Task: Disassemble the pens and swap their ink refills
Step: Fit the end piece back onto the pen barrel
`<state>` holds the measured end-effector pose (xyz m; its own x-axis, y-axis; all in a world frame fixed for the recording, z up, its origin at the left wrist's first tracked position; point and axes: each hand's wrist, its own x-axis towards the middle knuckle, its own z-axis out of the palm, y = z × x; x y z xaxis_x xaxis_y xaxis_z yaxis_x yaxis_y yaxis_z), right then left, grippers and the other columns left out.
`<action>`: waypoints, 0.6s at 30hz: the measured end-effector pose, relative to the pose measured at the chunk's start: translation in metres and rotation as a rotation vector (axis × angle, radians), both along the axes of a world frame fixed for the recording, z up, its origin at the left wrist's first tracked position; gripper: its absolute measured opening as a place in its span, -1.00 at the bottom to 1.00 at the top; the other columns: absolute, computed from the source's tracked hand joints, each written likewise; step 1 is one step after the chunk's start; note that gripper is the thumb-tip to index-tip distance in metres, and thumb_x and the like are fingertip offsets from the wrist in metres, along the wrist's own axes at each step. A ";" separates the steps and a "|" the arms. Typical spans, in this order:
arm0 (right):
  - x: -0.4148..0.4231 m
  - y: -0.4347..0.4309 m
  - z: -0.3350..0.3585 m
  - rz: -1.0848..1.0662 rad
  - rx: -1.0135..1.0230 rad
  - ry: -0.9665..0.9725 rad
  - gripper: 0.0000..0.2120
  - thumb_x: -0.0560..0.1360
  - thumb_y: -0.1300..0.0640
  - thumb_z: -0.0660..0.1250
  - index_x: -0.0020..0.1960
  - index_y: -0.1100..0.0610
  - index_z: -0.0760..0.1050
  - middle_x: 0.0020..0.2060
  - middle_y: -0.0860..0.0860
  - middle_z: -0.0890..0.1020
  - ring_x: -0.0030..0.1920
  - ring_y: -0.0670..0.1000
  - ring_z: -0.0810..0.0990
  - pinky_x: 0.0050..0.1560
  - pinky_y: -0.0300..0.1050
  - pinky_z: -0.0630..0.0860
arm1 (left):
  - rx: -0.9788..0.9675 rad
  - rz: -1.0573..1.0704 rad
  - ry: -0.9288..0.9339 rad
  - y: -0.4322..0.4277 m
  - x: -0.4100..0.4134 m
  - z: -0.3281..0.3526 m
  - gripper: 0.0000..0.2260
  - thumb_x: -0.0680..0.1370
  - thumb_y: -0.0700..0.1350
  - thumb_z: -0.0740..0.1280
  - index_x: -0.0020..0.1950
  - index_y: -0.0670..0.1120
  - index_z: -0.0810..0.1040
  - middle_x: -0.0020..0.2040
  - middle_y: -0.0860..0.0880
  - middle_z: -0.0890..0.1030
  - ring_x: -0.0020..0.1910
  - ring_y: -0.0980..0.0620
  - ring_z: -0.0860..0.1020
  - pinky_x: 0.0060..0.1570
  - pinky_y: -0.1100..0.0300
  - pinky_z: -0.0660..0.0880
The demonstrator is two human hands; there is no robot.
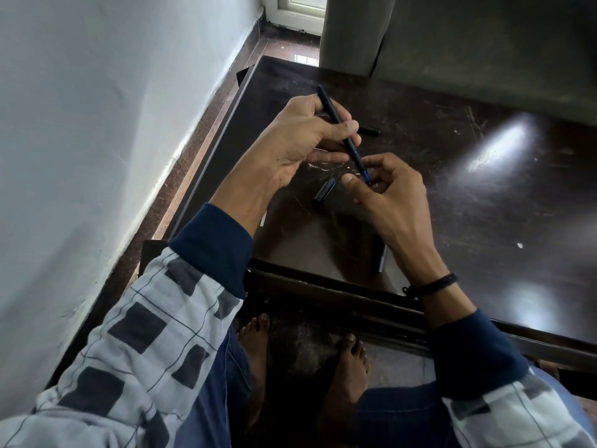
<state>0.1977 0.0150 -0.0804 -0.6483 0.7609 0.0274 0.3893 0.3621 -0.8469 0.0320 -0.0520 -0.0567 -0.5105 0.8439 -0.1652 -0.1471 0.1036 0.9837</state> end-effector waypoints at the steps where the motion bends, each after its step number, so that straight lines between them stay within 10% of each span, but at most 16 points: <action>1: 0.000 0.000 0.000 -0.004 0.001 0.003 -0.84 0.55 -0.04 0.48 0.09 -0.12 0.56 -0.12 -0.04 0.69 -0.14 0.02 0.69 -0.03 0.13 0.68 | -0.002 0.000 0.000 0.000 0.000 0.000 -0.89 0.59 -0.26 0.43 0.07 -0.16 0.55 -0.09 -0.14 0.74 0.00 -0.10 0.75 -0.01 0.02 0.68; 18: 0.000 0.002 0.000 0.009 -0.080 0.027 -0.84 0.68 0.08 0.30 -0.03 -0.06 0.62 -0.26 -0.03 0.72 -0.17 0.03 0.70 -0.03 0.14 0.63 | 0.007 -0.033 -0.004 0.001 0.001 0.000 -0.89 0.59 -0.29 0.43 0.03 -0.13 0.53 -0.11 -0.14 0.74 0.00 -0.11 0.74 -0.05 0.05 0.67</action>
<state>0.1974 0.0170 -0.0800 -0.6552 0.7552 -0.0158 0.3627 0.2962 -0.8836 0.0333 -0.0513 -0.0570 -0.4815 0.8615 -0.1614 -0.1477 0.1017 0.9838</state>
